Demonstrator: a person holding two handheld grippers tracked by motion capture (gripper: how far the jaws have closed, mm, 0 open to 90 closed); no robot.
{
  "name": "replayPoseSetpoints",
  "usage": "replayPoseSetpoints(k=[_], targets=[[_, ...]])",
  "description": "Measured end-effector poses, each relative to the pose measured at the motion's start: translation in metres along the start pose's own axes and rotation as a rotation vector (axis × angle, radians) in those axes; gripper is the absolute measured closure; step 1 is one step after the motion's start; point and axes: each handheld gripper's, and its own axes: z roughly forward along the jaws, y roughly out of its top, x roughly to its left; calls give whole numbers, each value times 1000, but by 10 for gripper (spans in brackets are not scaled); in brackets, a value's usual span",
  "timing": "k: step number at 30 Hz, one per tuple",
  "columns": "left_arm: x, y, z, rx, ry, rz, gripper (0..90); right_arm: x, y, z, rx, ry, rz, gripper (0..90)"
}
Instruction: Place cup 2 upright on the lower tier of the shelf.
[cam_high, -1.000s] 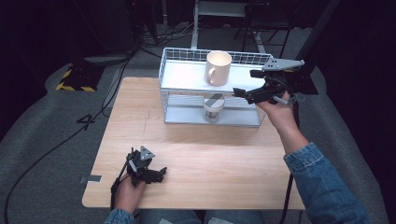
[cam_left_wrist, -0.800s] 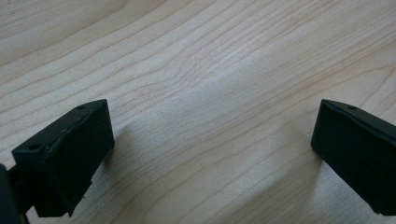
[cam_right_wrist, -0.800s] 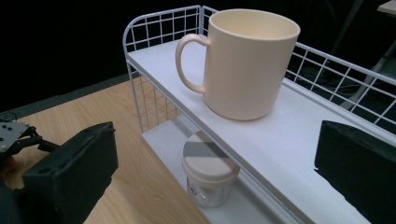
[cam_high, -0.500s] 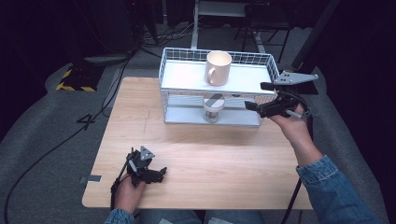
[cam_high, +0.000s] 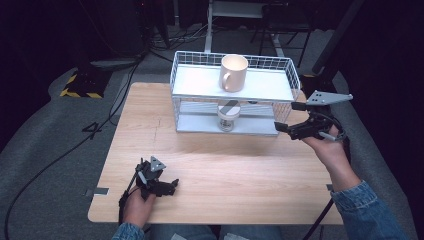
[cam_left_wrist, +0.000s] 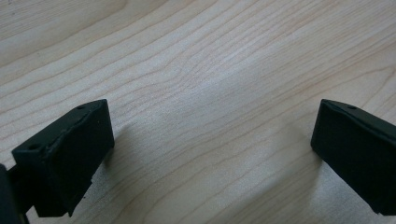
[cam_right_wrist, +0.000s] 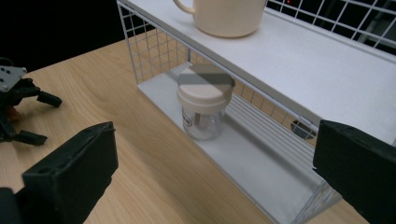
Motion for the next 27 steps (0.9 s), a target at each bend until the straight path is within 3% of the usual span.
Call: replayPoseSetpoints(k=[13,21,25,27], targets=[[0,0,0,0,1,0,0,4,-41,-5,56,-7,72,23],[0,0,0,0,0,1,0,9,-71,3,123,-17,99,25],[0,0,0,0,0,1,0,10,-87,10,159,18,109,42],[0,0,0,1,1,1,0,12,-96,13,173,13,112,43]])
